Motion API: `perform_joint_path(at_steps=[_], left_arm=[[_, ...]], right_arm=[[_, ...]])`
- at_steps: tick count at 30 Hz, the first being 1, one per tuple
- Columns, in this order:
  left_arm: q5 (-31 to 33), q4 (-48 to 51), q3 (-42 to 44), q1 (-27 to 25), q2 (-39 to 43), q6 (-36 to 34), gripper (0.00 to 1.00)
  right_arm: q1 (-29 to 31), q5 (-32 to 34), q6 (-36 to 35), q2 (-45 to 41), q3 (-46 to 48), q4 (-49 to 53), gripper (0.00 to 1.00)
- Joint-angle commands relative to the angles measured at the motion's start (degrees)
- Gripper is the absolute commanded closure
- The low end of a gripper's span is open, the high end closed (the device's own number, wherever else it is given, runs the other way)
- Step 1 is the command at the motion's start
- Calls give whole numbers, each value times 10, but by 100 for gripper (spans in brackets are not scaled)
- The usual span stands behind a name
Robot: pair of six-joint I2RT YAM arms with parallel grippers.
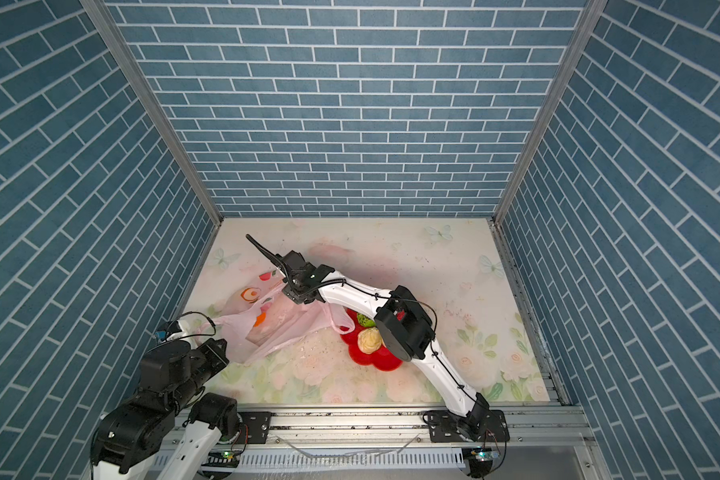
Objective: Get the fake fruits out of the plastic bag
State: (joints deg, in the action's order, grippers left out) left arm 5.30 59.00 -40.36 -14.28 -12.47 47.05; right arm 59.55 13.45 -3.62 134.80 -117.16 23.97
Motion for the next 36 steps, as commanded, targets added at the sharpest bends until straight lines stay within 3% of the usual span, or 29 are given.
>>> perform_joint_path(at_steps=[1,3,7,14,28,36], left_arm=[[-5,-14,19,-2,6,-4,96],[-9,-25,27,-3,7,4,96],[-14,-70,47,-2,2,10,96],[5,-158,56,-2,-49,-7,97],[54,-272,53,-2,-129,-33,97],[58,-294,78,-2,-124,-26,96]], right_arm=[[-4,24,-21,19,-47,-32,30],[-6,23,-19,30,-66,-31,41],[-7,24,-22,33,-80,-46,76],[-8,-2,-37,8,-89,-28,98],[-1,-21,-64,-77,-35,-57,100],[16,-20,-101,-117,-13,-74,100]])
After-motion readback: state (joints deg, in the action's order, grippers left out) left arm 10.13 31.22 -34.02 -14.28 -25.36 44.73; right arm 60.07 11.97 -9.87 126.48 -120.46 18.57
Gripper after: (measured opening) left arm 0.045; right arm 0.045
